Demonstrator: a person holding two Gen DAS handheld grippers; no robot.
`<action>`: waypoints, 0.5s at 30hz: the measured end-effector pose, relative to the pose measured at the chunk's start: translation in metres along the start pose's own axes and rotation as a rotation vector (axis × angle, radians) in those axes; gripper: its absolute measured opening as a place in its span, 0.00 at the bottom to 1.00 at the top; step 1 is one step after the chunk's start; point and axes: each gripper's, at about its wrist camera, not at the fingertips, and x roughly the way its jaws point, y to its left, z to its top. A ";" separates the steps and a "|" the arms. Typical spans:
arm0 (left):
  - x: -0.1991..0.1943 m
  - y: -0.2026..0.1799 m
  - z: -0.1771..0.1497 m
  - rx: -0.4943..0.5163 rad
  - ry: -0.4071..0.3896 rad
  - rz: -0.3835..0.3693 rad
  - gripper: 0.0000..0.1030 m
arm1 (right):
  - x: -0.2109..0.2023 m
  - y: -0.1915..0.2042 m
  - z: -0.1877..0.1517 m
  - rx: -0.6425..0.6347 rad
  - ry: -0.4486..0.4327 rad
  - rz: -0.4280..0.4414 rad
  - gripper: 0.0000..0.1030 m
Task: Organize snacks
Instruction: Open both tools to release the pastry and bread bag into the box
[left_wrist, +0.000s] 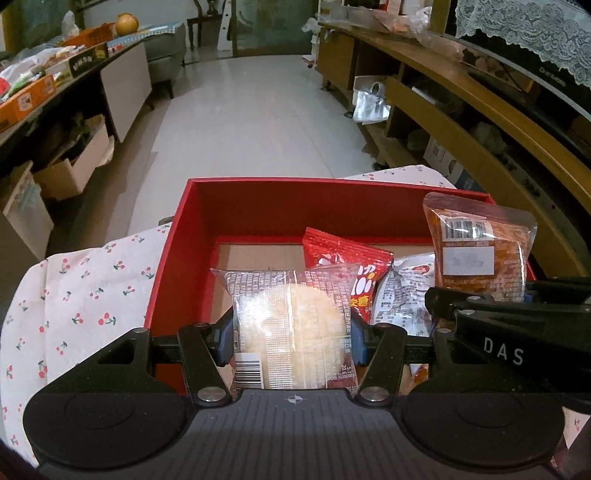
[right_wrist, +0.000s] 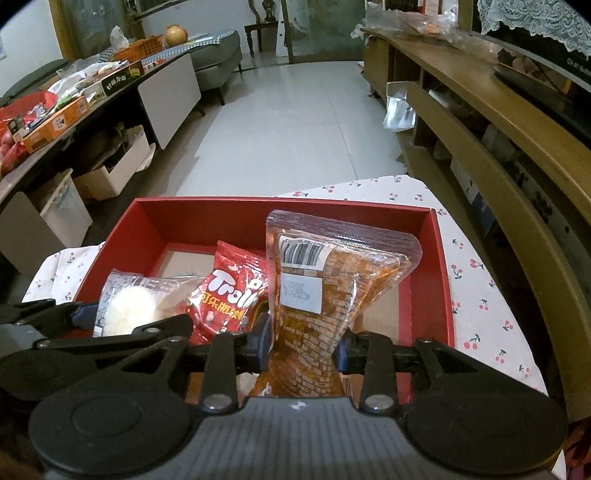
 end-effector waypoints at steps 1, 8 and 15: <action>-0.001 0.000 0.000 0.001 -0.002 0.001 0.62 | 0.000 0.001 0.001 0.002 0.000 0.001 0.54; -0.008 0.003 0.004 -0.008 -0.023 -0.002 0.69 | -0.005 -0.004 0.003 0.009 -0.022 -0.012 0.61; -0.020 0.009 0.006 -0.012 -0.045 0.004 0.74 | -0.016 -0.002 0.007 0.004 -0.050 -0.007 0.67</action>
